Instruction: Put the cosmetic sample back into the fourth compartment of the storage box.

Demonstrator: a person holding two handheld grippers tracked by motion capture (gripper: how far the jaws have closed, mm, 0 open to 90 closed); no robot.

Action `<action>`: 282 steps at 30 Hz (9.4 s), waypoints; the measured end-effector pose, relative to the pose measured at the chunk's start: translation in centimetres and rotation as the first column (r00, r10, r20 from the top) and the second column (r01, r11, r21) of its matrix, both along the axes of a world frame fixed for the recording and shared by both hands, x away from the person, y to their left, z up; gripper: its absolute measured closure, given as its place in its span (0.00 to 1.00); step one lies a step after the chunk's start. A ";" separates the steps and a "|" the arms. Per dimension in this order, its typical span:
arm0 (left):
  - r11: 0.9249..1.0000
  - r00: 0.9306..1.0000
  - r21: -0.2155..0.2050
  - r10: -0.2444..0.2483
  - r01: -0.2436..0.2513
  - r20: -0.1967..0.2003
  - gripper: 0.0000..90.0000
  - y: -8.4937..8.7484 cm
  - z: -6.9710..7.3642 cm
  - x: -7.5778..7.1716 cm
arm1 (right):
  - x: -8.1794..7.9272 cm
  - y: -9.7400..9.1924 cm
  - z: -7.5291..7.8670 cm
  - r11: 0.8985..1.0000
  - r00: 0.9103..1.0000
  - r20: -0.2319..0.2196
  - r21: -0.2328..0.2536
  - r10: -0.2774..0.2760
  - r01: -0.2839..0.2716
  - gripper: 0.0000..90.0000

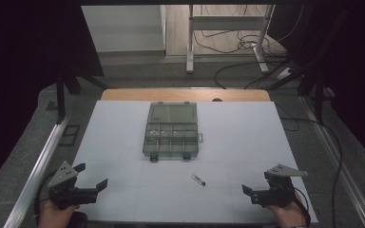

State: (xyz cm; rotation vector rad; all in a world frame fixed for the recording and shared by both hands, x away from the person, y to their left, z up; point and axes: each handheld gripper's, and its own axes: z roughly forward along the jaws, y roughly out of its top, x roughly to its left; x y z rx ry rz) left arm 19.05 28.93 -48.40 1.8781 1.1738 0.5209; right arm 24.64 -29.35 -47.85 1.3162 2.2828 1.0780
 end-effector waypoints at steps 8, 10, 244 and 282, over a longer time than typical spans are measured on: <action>1.000 1.000 -0.005 0.003 -0.003 -0.002 0.00 0.1 0.0 0.0 | -0.1 0.3 0.0 1.000 1.000 0.026 -0.020 0.007 -0.007 0.01; 1.000 1.000 -0.007 0.004 -0.004 -0.004 0.00 0.1 0.0 0.0 | -0.1 0.4 0.0 1.000 0.999 0.037 -0.027 0.013 -0.012 0.01; 1.000 1.000 0.006 -0.016 0.016 -0.019 0.00 -0.1 -0.1 0.3 | 16.3 17.5 0.4 0.964 0.966 0.059 -0.099 0.252 -0.245 0.89; 1.000 0.999 0.012 -0.022 0.023 -0.023 0.00 -0.1 -0.1 0.3 | 20.0 19.1 -1.2 0.967 0.970 0.057 -0.112 0.238 -0.230 0.84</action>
